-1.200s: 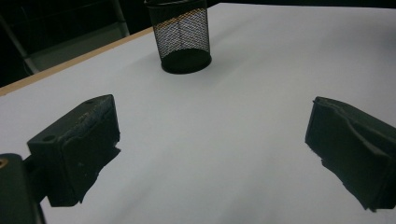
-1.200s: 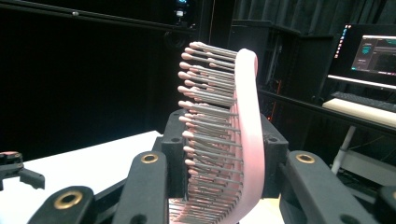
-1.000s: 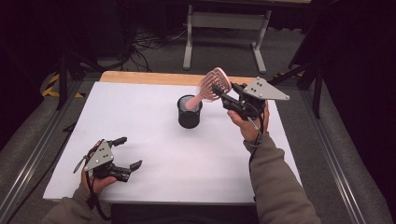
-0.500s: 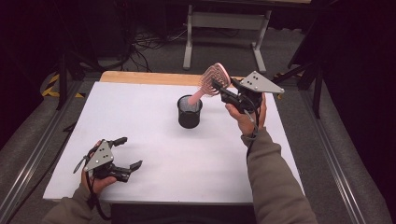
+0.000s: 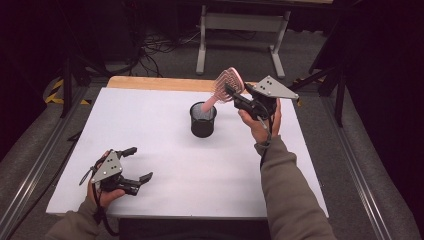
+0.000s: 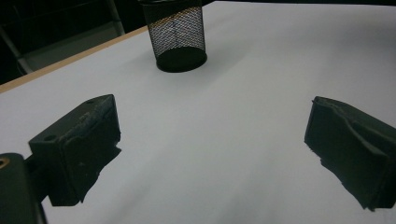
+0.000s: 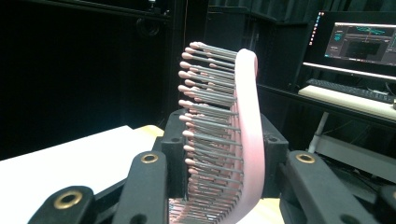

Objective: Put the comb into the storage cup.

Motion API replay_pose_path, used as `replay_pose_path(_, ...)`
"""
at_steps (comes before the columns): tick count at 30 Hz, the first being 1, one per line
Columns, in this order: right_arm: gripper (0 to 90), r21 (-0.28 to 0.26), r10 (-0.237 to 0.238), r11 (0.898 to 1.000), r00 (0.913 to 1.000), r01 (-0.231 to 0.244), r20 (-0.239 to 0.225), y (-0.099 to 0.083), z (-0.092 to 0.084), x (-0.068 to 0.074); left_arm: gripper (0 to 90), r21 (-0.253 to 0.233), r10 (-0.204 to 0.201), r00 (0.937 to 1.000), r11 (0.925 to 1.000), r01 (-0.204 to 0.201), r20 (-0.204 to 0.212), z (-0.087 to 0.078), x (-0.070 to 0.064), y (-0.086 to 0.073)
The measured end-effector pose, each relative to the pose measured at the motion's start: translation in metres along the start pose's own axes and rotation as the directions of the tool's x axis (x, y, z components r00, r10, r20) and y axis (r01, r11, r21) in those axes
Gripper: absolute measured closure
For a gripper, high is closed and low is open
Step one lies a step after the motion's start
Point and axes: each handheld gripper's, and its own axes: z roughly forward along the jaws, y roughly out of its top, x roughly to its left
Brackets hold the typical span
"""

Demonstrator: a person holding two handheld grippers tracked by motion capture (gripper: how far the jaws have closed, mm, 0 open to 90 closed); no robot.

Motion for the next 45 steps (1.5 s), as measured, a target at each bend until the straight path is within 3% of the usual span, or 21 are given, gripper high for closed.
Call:
replay_pose_path(22,63.9,0.043,0.016,0.999,0.9998,-0.016,-0.008,-0.019,0.016,0.005,4.2,0.007,0.000,1.0000,1.0000,0.000,0.008,0.001,0.000,-0.001)
replay_pose_path(45,63.7,0.087,0.088,0.993,0.9955,-0.085,-0.034,-0.048,0.030,0.010,4.1,0.009,0.000,0.9999,1.0000,0.000,0.013,0.001,0.001,-0.001)
